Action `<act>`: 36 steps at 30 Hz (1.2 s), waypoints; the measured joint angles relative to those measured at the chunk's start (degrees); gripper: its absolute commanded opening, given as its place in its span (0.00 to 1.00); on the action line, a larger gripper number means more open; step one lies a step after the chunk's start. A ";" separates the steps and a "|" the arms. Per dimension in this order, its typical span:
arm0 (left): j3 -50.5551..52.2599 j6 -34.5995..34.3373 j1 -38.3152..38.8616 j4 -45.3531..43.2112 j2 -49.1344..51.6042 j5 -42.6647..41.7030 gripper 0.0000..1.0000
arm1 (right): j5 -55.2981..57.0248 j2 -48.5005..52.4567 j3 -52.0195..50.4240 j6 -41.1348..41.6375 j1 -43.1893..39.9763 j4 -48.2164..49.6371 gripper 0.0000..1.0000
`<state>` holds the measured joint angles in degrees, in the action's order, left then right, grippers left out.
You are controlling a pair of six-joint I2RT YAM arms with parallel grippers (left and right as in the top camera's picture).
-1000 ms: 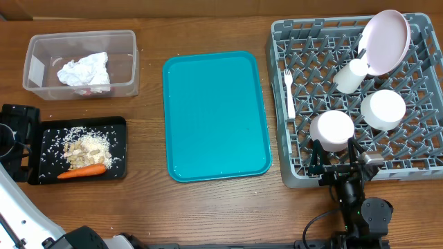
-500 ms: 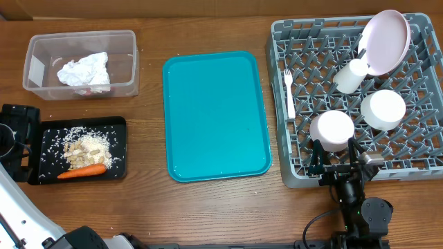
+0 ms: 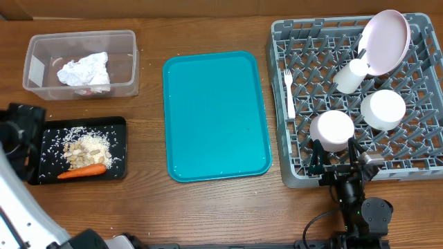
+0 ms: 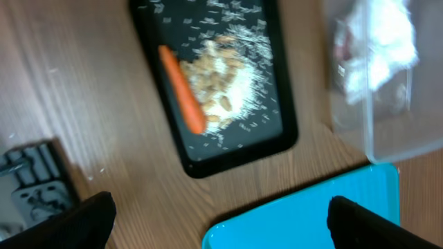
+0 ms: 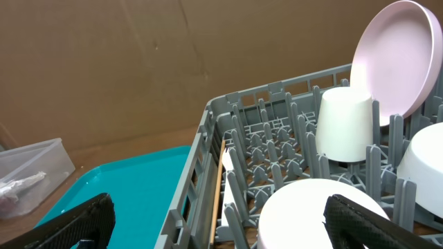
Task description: Sort waste into correct bins and load items into the dishwasher rack
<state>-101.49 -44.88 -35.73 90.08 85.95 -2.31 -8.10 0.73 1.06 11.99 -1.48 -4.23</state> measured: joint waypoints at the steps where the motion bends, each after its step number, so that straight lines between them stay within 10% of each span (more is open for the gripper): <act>1: 0.48 0.00 2.49 -1.53 -0.66 1.11 1.00 | 0.02 0.00 0.00 0.02 0.00 0.00 1.00; 10: 26.36 9.99 27.26 -35.95 -16.46 8.66 1.00 | 0.02 -0.09 0.00 0.00 0.00 0.00 1.00; 24: 77.90 26.58 29.27 -81.00 -47.08 -4.17 1.00 | 0.00 -0.15 0.00 0.00 -0.04 -0.09 1.00; 36: 94.09 32.94 30.91 -87.12 -67.65 -7.61 1.00 | 0.02 -0.15 0.00 0.00 -0.02 -0.04 1.00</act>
<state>-7.40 -11.94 -4.82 2.96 18.31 -9.91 -8.08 0.58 1.06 11.99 -1.50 -4.27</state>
